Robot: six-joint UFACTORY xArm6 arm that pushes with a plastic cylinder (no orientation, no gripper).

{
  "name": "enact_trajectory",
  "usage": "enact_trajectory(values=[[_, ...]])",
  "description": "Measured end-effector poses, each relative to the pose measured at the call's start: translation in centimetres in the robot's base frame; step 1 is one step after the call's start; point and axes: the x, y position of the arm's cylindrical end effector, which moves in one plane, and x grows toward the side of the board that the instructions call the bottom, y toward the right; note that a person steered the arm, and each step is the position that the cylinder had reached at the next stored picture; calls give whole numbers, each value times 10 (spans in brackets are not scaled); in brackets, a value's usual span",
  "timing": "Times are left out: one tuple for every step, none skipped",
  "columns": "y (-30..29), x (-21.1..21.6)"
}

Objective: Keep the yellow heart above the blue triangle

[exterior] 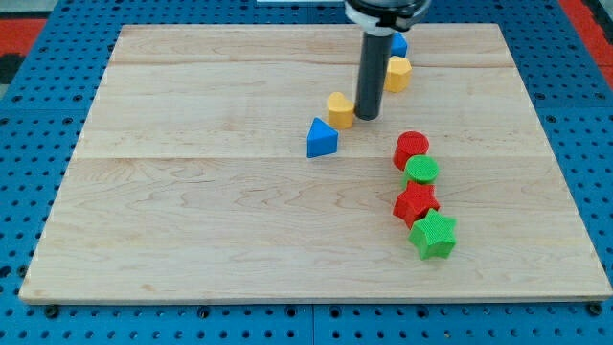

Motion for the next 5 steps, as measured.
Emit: enact_trajectory(values=[[-34,-10],[3,-1],[5,24],[-46,24],[-54,24]])
